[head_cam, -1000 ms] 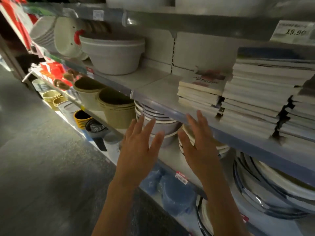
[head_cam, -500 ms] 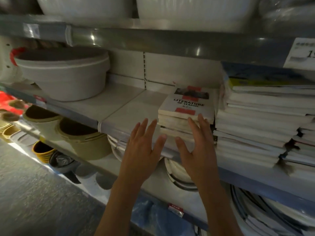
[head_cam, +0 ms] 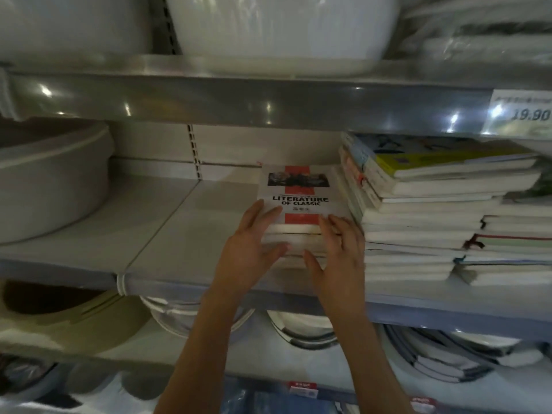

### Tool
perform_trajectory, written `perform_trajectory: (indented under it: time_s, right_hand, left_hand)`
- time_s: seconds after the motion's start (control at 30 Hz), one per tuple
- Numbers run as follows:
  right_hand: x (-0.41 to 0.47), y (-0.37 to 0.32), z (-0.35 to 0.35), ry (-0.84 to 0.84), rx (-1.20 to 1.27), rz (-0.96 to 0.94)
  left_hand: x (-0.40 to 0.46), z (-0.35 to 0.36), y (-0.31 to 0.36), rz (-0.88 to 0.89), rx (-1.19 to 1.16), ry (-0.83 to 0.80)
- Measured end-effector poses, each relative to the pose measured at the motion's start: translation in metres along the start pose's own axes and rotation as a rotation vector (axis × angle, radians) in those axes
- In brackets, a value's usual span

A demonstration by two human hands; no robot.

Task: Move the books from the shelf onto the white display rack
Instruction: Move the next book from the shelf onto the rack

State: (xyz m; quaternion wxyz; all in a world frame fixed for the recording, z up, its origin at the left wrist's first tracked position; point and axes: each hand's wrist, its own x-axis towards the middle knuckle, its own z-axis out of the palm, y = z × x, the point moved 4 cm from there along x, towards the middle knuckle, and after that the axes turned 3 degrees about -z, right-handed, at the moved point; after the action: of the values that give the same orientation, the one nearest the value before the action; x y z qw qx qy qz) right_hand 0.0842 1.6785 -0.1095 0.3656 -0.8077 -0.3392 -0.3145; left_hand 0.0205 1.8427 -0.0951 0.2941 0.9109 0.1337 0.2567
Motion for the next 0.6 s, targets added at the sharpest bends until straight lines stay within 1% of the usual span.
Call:
perform_trajectory:
  time_s: [0.13,0.37,0.6]
  right_hand:
    - [0.003,0.002,0.005,0.026,-0.030,0.061]
    - [0.006,0.005,0.004,0.032,-0.003,0.109]
    - [-0.003,-0.015,-0.003,0.132,0.002,0.047]
  left_hand:
    - [0.008,0.001,-0.011,0.035,-0.098,0.041]
    - [0.012,-0.003,-0.018,0.046,-0.156,0.025]
    - [0.002,-0.020,-0.024,0.073,-0.158,-0.004]
